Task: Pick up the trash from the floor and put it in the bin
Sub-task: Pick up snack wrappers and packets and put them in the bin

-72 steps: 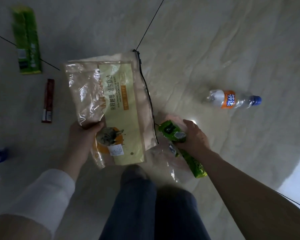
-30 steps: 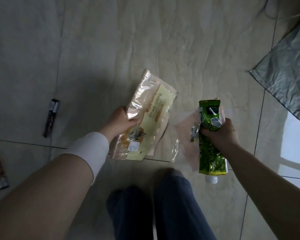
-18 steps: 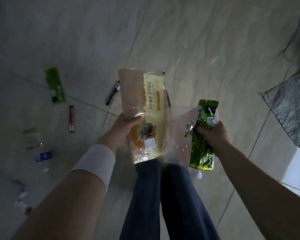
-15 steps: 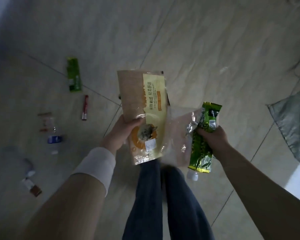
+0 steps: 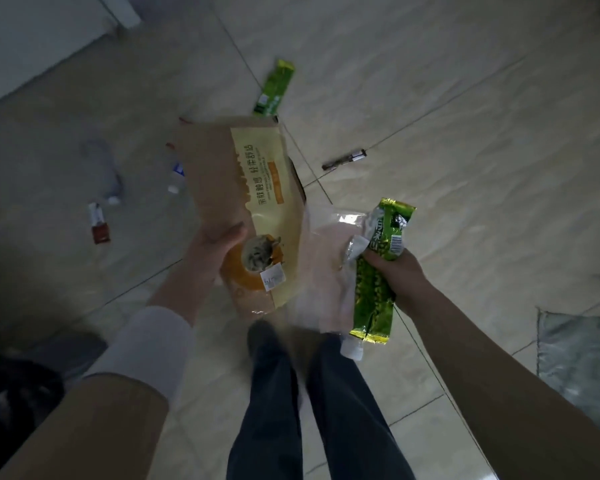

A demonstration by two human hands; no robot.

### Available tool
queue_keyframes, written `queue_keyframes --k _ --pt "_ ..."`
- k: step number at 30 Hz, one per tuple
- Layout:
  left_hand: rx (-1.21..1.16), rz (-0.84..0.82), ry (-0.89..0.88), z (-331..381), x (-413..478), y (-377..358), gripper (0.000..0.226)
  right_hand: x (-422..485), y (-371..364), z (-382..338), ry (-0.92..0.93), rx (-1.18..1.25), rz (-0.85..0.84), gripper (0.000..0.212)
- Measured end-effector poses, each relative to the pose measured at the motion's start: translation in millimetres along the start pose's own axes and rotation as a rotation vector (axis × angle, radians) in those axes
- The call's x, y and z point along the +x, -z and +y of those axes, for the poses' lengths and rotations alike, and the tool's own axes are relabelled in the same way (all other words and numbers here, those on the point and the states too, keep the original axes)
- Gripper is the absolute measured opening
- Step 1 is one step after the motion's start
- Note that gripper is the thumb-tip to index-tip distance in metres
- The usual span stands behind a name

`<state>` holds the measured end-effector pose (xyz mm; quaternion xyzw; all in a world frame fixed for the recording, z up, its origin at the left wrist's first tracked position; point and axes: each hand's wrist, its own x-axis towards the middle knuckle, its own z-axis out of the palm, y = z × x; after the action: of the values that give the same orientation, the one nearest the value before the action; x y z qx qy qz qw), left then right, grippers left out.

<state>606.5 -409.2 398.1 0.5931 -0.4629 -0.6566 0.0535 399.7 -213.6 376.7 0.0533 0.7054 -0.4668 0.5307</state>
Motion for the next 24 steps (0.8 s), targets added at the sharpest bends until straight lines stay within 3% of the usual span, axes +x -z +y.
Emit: queue_keyframes --k 5,9,12,14,16,18,24 --pt "-0.15 0.145 -0.068 -14 -41 62 0.02 -21 -77 -5 0.003 -0.111 -0.119 0.028" --pt "-0.201 0.232 -0.058 -34 -74 107 0.041 -40 -143 1 -0.015 -0.258 -0.164 0.041" --pt "-0.203 0.316 0.011 -58 -94 151 0.07 -52 -195 18 -0.241 -0.361 -0.167 0.037" --pt "-0.212 0.371 0.061 -75 -102 172 0.071 -58 -212 27 -0.512 -0.432 -0.186 0.031" --pt "-0.233 0.443 0.103 -99 -115 207 0.071 -67 -235 46 -0.659 -0.424 -0.193 0.032" --pt "-0.26 0.482 0.128 -124 -129 242 0.074 -77 -256 69 -0.701 -0.386 -0.192 0.041" --pt "-0.317 0.596 0.198 -185 -177 336 0.073 -123 -331 117 -0.733 -0.416 -0.274 0.031"
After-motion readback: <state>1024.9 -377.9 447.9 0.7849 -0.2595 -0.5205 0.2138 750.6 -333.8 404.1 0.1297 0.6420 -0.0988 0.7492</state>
